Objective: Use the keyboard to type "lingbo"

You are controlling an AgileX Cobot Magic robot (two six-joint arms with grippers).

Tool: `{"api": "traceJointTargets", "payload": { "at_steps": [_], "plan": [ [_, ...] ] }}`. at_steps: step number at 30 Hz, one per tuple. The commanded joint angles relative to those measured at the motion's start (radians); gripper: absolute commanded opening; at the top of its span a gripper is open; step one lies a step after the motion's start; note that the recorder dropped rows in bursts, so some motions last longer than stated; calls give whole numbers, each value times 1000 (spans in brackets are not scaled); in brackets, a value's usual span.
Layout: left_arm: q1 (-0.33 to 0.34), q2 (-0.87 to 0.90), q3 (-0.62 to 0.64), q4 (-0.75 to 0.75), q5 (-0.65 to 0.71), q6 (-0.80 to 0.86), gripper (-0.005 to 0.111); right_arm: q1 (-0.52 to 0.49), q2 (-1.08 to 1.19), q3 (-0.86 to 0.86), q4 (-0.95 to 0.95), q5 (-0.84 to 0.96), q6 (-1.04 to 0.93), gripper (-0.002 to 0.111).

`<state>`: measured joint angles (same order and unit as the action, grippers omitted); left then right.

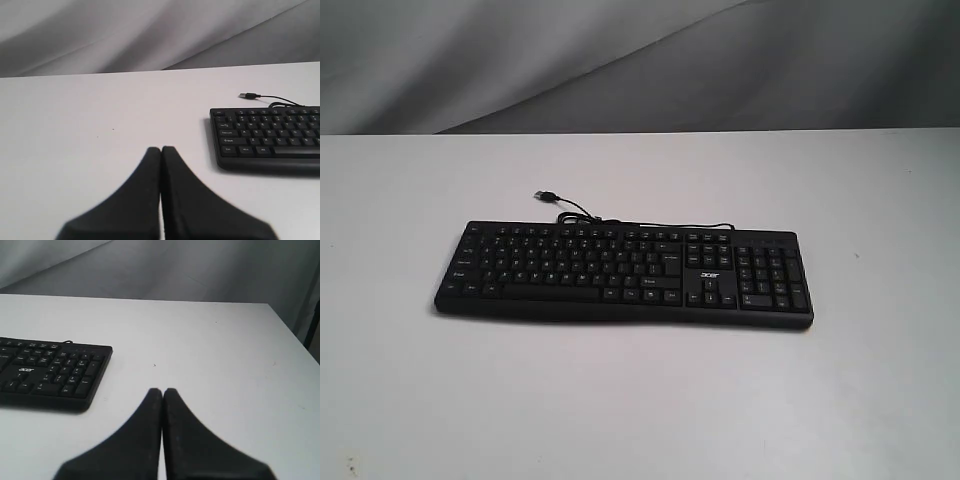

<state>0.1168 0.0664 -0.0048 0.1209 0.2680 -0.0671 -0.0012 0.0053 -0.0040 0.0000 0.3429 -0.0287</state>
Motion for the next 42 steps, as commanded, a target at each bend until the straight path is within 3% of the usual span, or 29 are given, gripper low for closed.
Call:
{"api": "traceJointTargets", "payload": {
  "at_steps": [1, 4, 10, 16, 19, 21, 26, 30, 32, 38, 42],
  "plan": [
    [-1, 4, 5, -4, -6, -2, 1, -8, -5, 4, -8, -3, -5, 0],
    [-1, 4, 5, -4, -6, -2, 1, -8, -5, 4, -23, -49, -20, 0],
    [-1, 4, 5, -4, -6, -2, 1, -8, -5, 4, 66, -377, -15, 0],
    [-1, 4, 5, -4, -6, -2, 1, -8, -5, 4, 83, -553, -11, 0],
    [-1, 4, 5, -4, -6, -2, 1, -8, -5, 4, 157, -659, 36, 0],
    [-1, 4, 5, -4, -6, -2, 1, -8, -5, 4, 191, -725, 189, 0],
    [-1, 4, 5, -4, -6, -2, 1, -8, -2, -26, 91, -809, 284, 0],
    [-1, 4, 5, -4, -6, -2, 1, -8, 165, -190, -72, -631, 449, 0],
    [-1, 4, 5, -4, -6, -2, 1, -6, 320, -296, -260, -529, 604, 0],
    [-1, 4, 5, -4, -6, -2, 1, 98, 832, -515, -895, -566, 1022, 0],
    [-1, 4, 5, -4, -6, -2, 1, 170, 1147, -703, -1060, -496, 1095, 0]
  ]
}}
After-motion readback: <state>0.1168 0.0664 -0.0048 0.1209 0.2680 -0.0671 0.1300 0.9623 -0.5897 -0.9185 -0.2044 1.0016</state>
